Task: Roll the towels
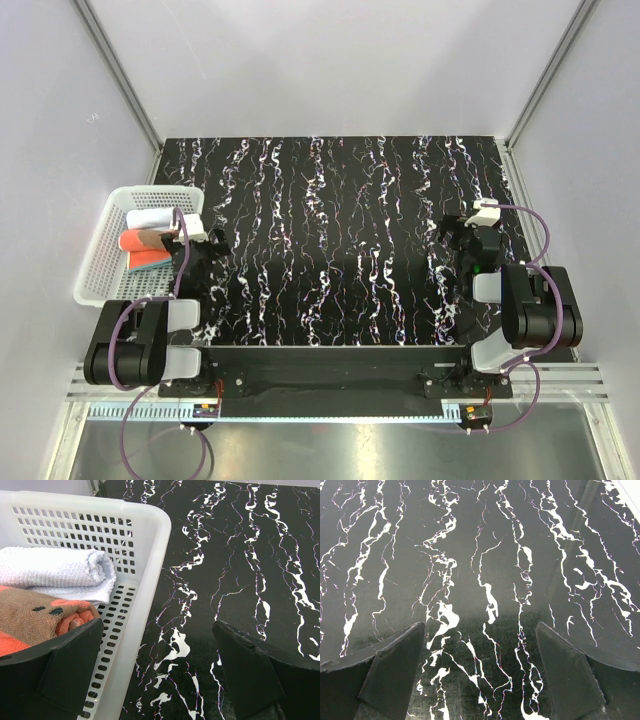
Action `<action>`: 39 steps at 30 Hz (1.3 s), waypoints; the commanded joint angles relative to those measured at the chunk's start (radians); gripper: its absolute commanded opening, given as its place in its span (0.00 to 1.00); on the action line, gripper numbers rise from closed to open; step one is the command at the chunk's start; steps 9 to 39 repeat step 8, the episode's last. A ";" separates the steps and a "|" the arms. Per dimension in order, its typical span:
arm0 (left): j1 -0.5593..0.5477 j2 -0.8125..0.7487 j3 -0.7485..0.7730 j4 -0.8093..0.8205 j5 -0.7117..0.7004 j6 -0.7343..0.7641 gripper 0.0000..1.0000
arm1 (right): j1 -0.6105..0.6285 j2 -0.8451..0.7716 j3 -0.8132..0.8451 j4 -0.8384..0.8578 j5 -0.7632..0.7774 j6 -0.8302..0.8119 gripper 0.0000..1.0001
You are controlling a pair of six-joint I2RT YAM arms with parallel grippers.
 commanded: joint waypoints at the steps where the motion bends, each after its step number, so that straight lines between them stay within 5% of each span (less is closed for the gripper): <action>1: 0.002 0.003 0.021 0.044 0.022 0.007 0.99 | -0.001 0.001 0.027 0.027 -0.014 -0.013 1.00; 39: 0.002 0.004 0.023 0.042 0.022 0.007 0.99 | -0.008 -0.004 0.024 0.033 -0.019 -0.011 1.00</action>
